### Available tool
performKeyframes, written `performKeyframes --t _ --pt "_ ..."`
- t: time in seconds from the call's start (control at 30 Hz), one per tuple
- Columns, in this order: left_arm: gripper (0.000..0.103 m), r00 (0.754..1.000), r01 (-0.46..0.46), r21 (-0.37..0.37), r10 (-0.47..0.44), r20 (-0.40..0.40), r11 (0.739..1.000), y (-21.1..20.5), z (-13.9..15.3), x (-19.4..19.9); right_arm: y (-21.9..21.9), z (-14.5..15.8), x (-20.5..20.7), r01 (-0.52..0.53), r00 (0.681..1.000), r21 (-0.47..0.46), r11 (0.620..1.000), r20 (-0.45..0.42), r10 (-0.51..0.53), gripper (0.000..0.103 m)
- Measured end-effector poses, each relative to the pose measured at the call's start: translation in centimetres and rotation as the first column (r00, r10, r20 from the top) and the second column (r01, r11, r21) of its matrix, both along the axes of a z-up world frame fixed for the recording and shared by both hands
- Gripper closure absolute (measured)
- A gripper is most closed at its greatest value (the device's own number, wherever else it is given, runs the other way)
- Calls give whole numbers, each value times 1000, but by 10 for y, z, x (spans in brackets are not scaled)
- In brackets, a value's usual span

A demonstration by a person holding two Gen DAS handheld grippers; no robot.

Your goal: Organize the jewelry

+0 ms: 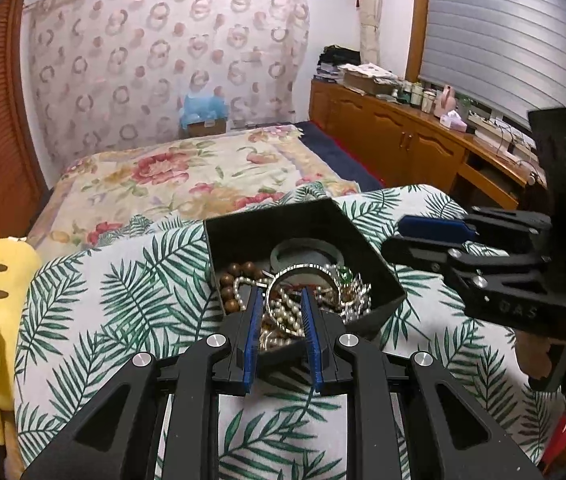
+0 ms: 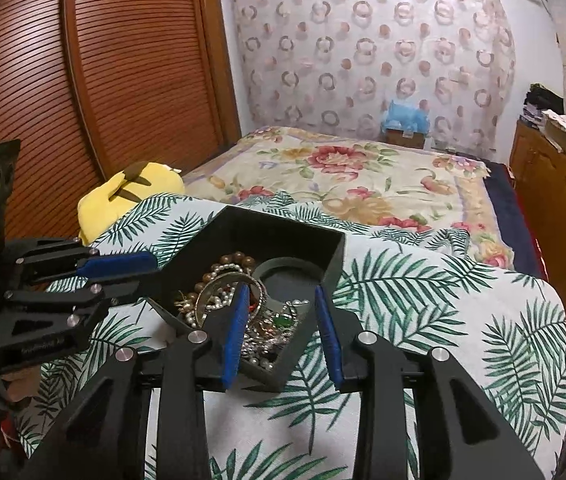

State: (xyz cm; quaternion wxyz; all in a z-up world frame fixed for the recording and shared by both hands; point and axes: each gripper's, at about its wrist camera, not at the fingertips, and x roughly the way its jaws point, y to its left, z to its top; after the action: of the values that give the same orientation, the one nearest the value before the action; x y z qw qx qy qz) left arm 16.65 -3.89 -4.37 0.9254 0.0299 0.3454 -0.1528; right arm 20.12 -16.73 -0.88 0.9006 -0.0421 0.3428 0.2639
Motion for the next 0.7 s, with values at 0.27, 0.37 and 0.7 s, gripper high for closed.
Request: performKeyframes --t 0.27,0.37,0.7 --pt "76 1000 -8 -2 8 17 1000 -7 5 1 -17 4 -21 41 999 23 999 26 -42 66" --pt "56 999 -27 3 27 38 1000 -5 6 -7 -22 6 -33 57 998 35 998 39 -59 66" --pt "10 988 -105 21 102 118 994 2 18 -49 -31 18 -74 112 988 77 991 96 -119 40"
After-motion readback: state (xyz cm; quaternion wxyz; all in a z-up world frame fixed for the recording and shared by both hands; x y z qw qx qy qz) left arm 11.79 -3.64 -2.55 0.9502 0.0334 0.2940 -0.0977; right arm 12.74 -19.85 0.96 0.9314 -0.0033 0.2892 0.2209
